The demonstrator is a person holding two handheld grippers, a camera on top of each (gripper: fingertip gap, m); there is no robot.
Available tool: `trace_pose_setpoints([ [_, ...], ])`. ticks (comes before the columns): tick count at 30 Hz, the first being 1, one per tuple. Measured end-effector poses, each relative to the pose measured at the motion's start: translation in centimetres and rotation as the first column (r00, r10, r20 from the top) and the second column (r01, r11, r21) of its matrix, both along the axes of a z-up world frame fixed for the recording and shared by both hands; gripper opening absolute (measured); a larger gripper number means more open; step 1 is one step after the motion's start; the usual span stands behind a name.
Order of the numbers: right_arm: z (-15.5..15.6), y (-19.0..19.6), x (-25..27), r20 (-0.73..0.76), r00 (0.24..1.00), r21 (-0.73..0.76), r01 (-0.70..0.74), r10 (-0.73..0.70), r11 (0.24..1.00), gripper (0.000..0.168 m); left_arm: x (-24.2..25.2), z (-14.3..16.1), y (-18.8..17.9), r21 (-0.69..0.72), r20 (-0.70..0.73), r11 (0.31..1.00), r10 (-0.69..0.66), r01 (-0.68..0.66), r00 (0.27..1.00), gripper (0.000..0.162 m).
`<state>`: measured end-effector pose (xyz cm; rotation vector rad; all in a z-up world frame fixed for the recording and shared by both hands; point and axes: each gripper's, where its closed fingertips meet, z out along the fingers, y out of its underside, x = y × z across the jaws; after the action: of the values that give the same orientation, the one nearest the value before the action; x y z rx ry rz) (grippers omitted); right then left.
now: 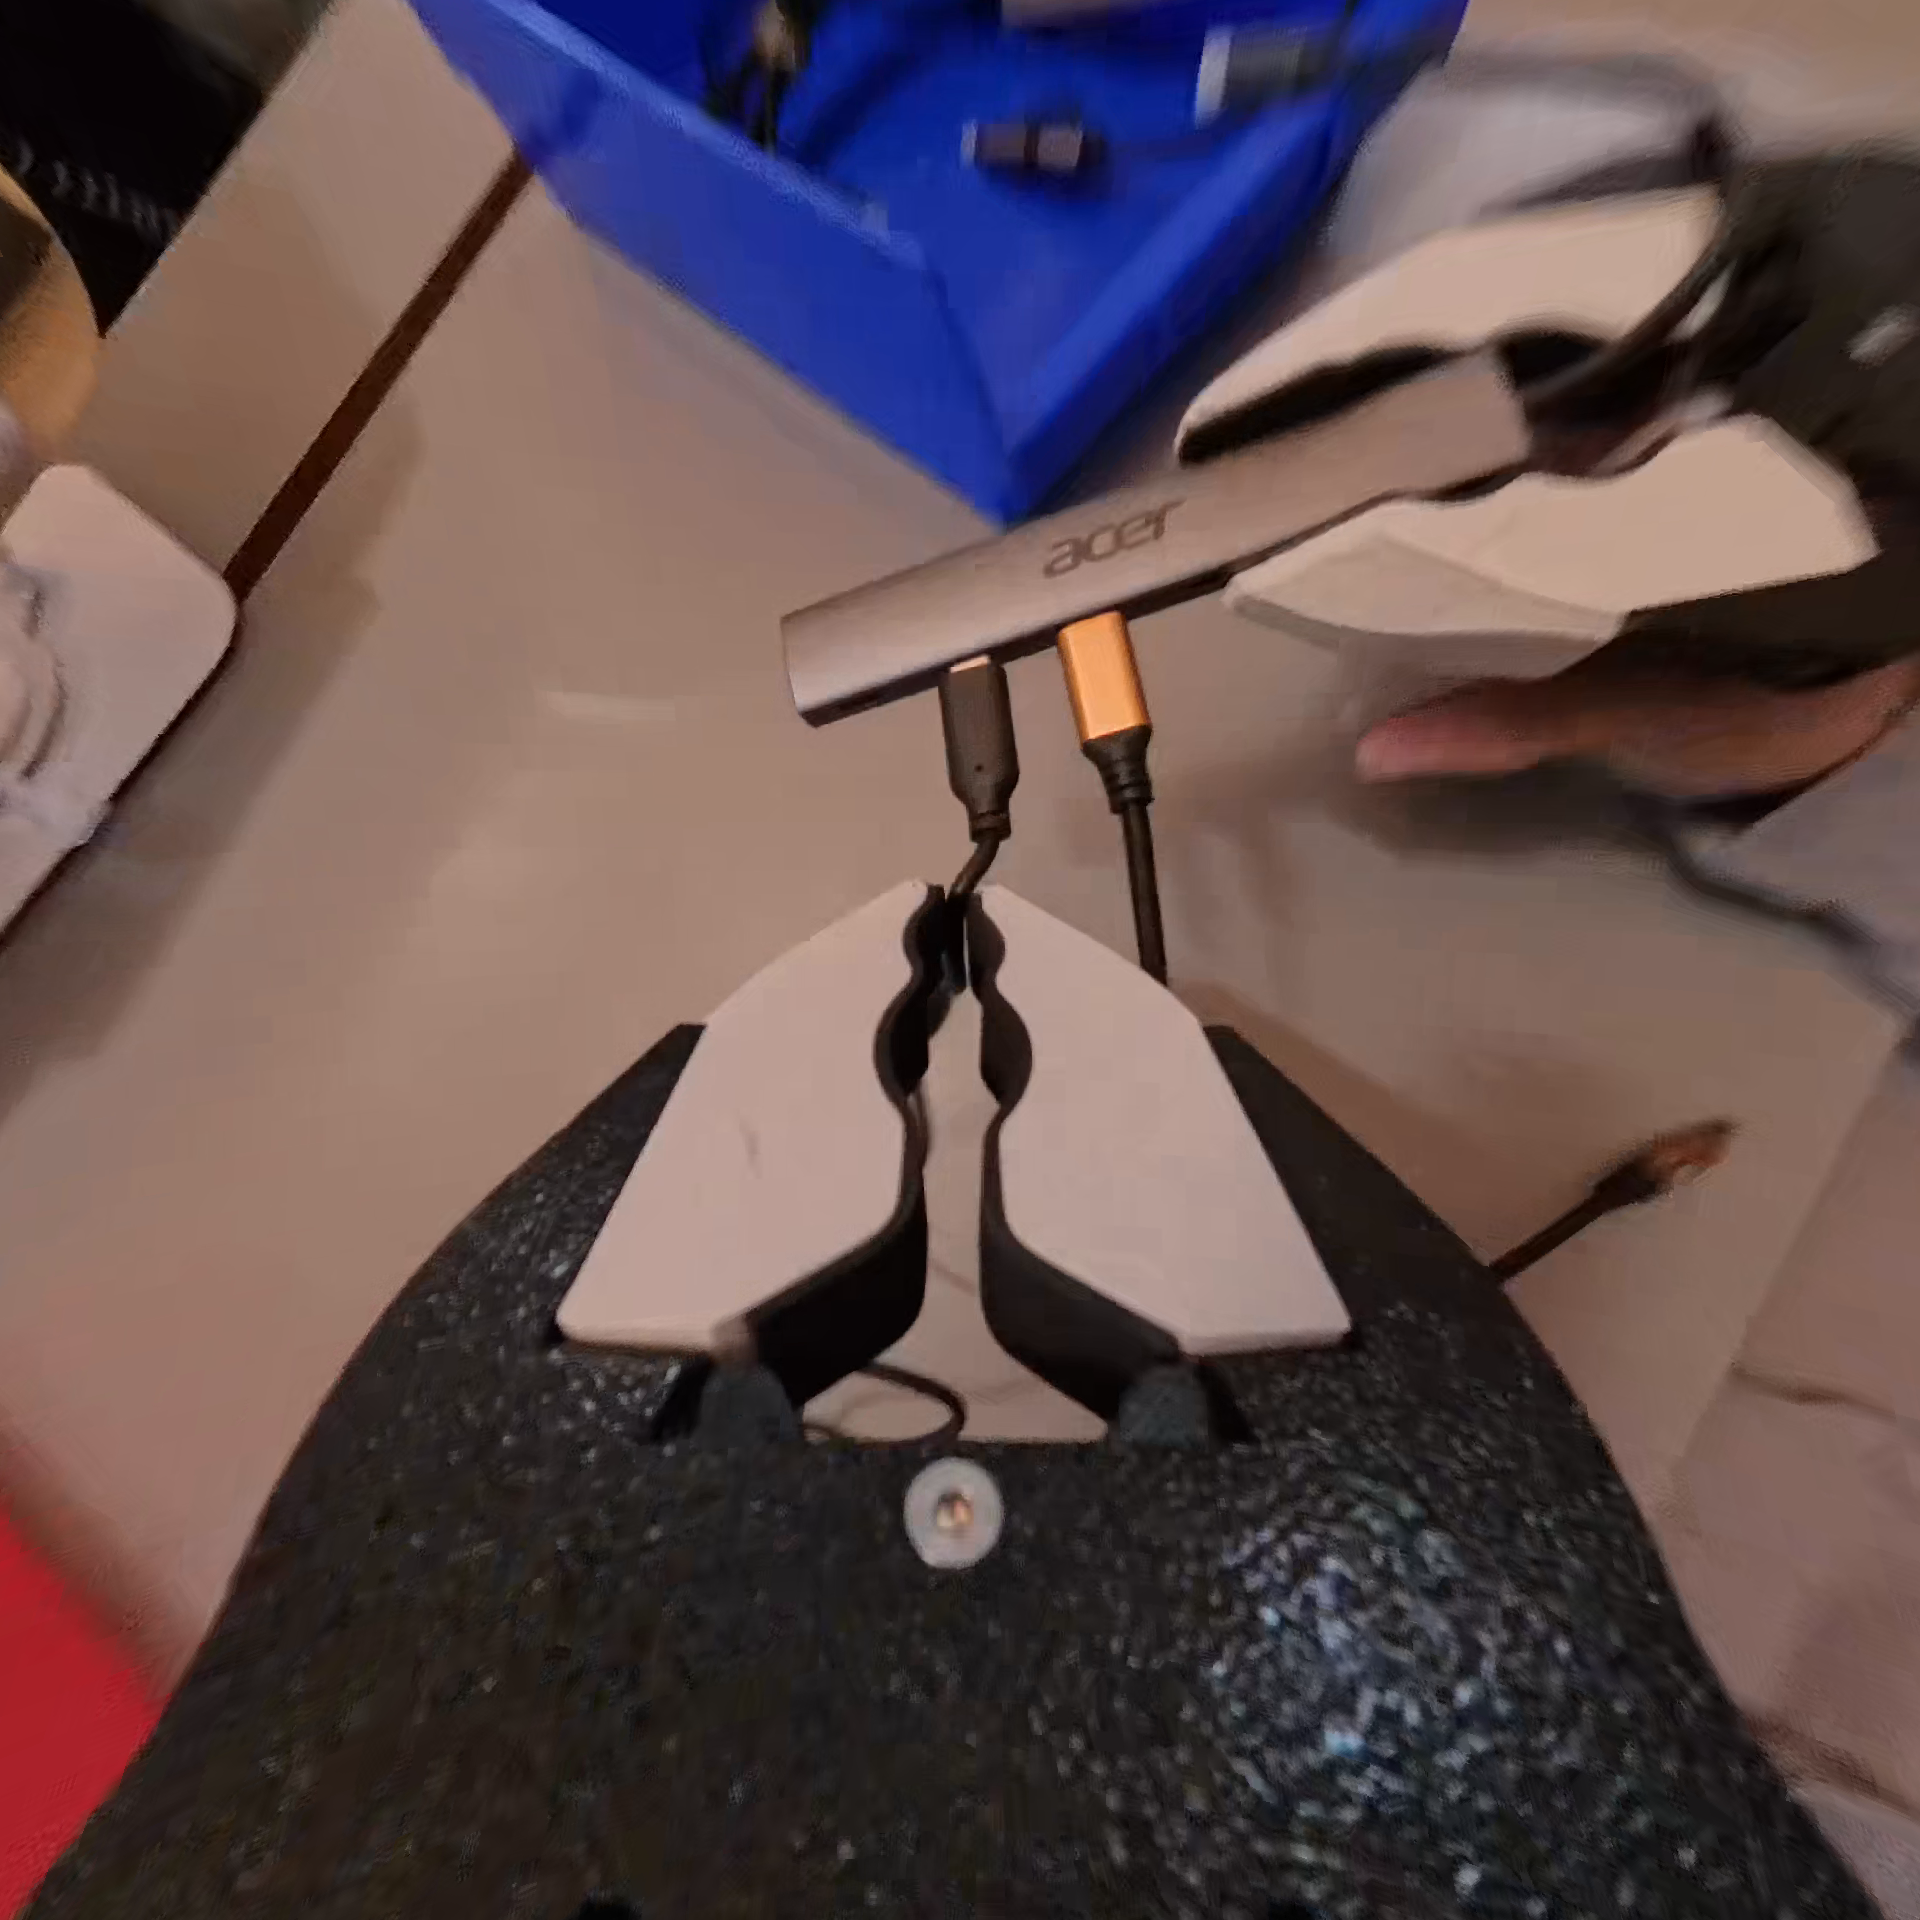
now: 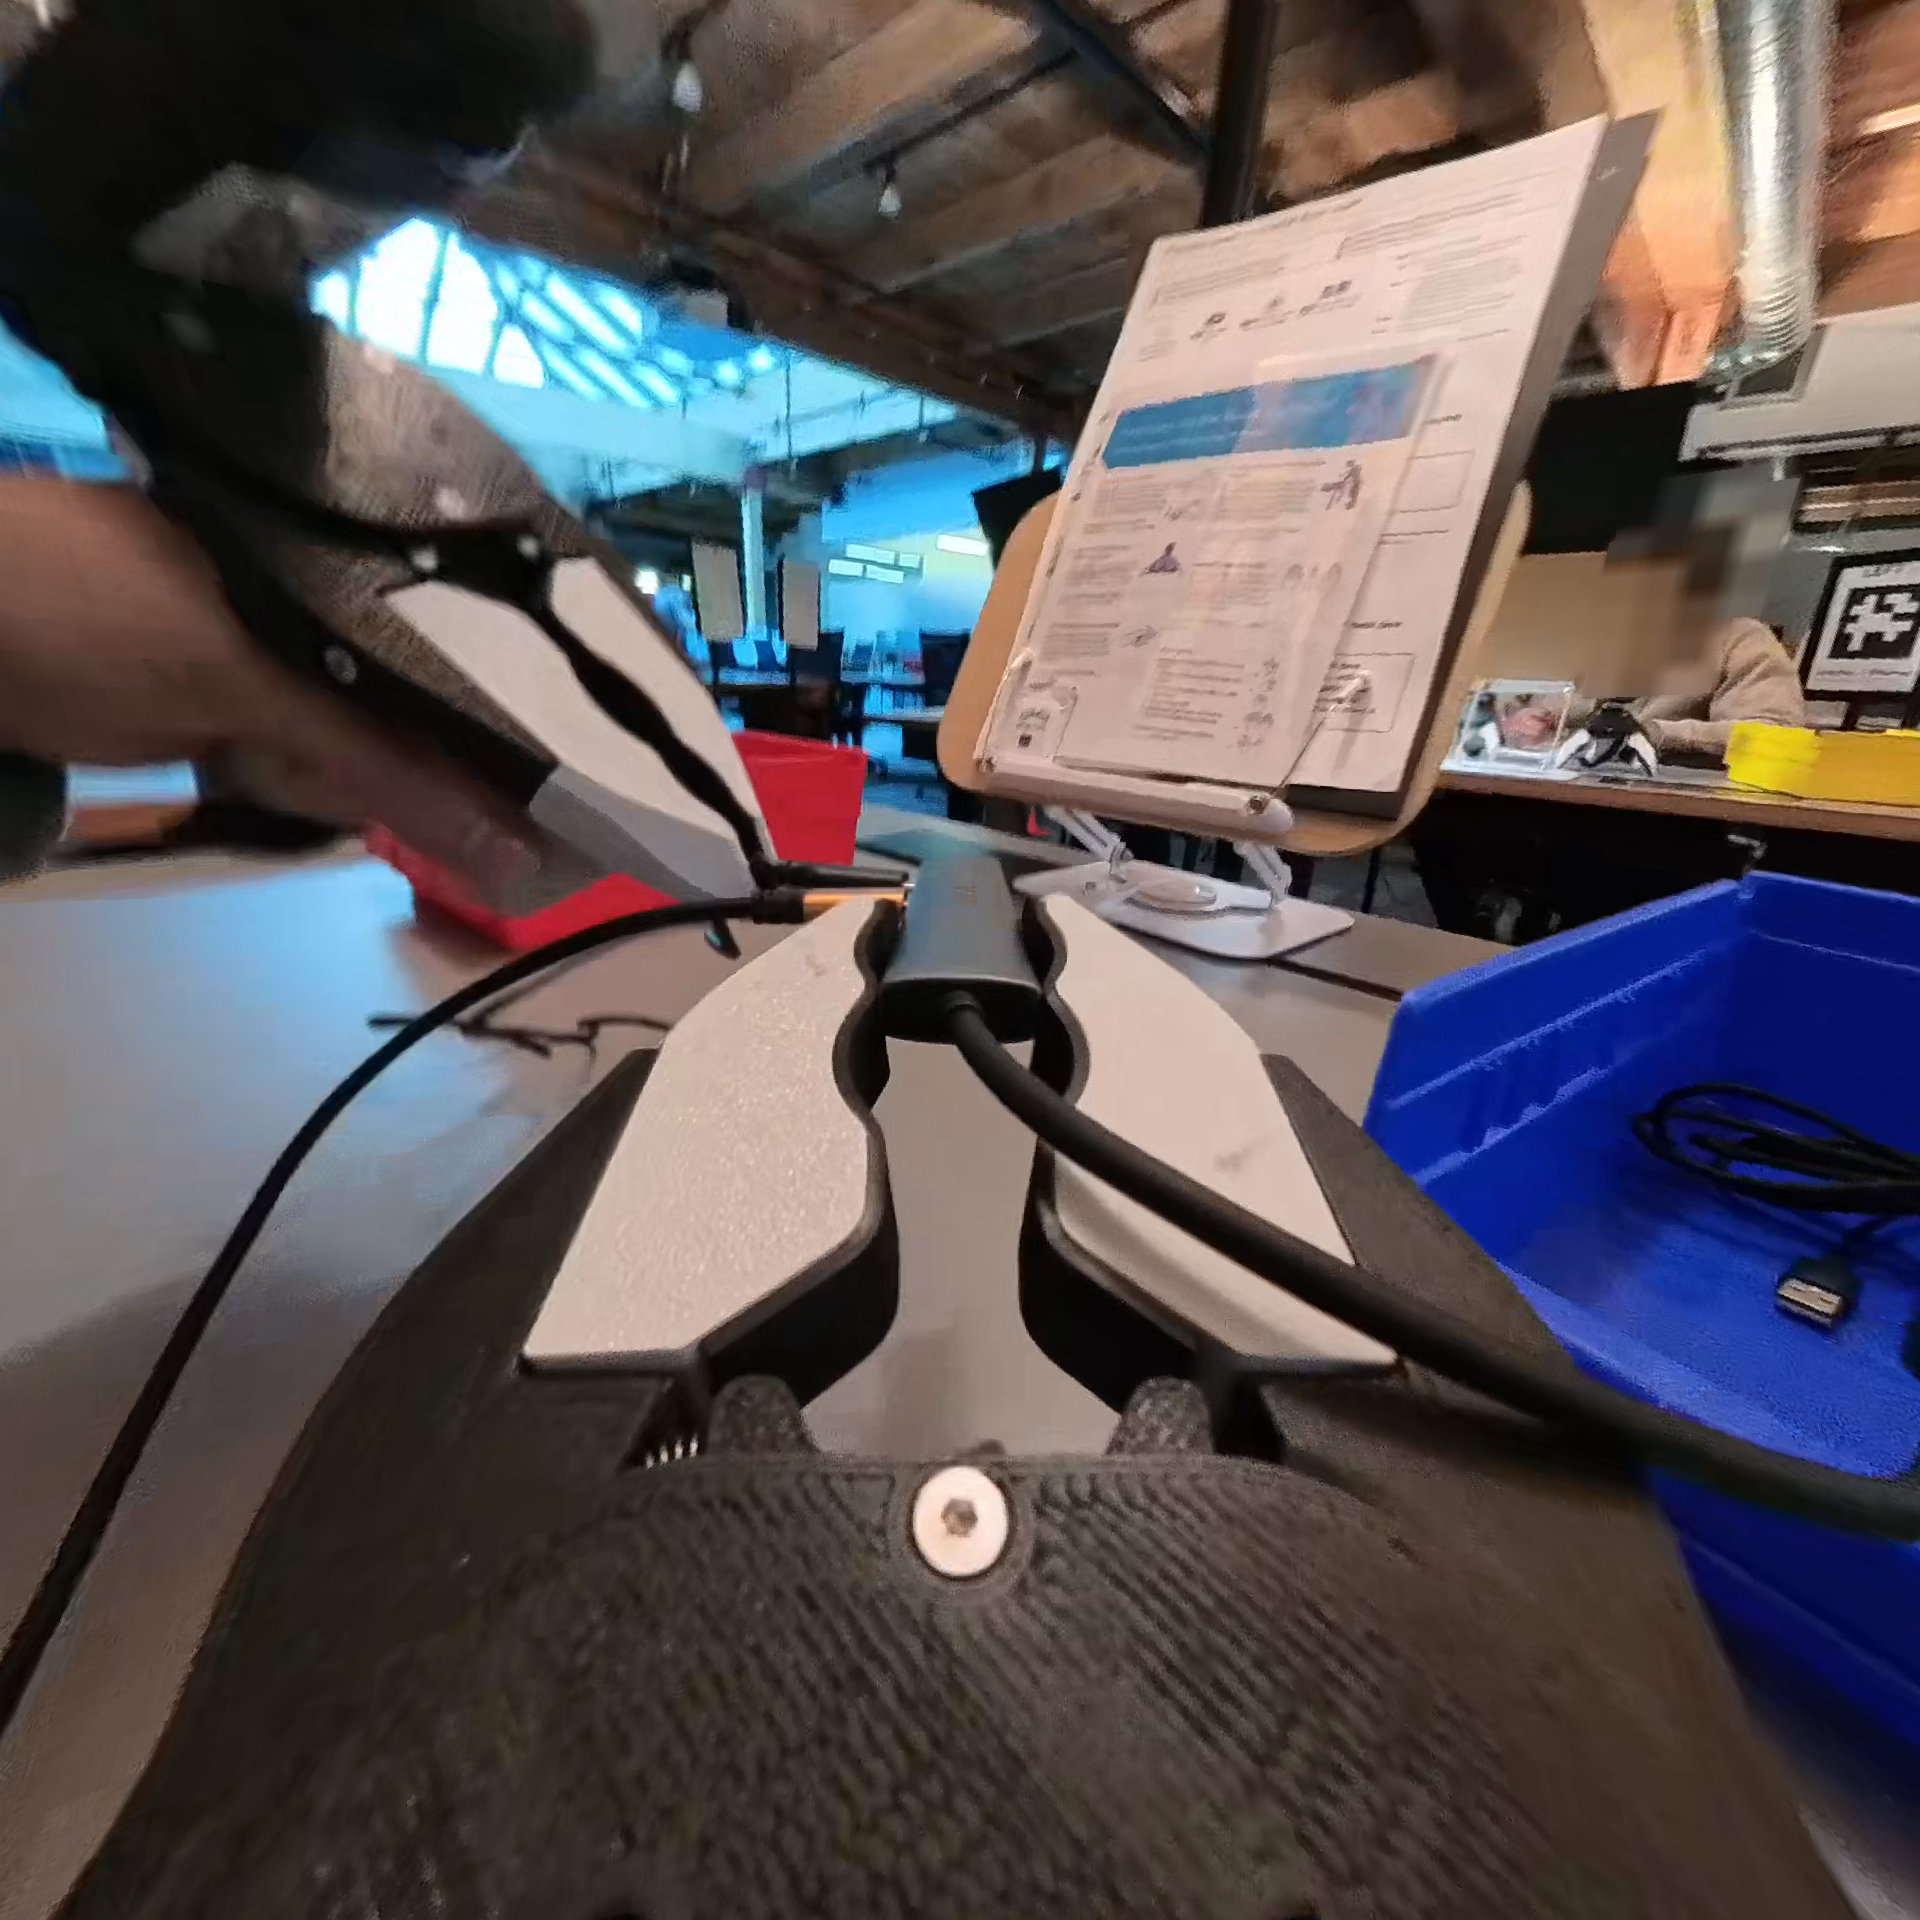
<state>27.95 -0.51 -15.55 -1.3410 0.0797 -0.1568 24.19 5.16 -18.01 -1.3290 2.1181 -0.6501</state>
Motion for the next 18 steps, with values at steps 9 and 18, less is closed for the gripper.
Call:
trace_pose_setpoints([
  [9, 0.8, -0.8, 0.7, -0.033, 0.998, 0.093, 0.049, -0.046, 0.994, 0.024, 1.2, 0.5, -1.5, -0.417, 0.158, 0.909, 0.081, -0.008, 0.984, 0.02],
  [18, 0.5, -0.4, 0.3, -0.003, 0.999, 0.063, 0.045, -0.045, 0.997, 0.024, 1.6, 1.1, -2.0, -0.481, 0.224, 0.877, 0.103, 0.018, 0.969, 0.007],
])
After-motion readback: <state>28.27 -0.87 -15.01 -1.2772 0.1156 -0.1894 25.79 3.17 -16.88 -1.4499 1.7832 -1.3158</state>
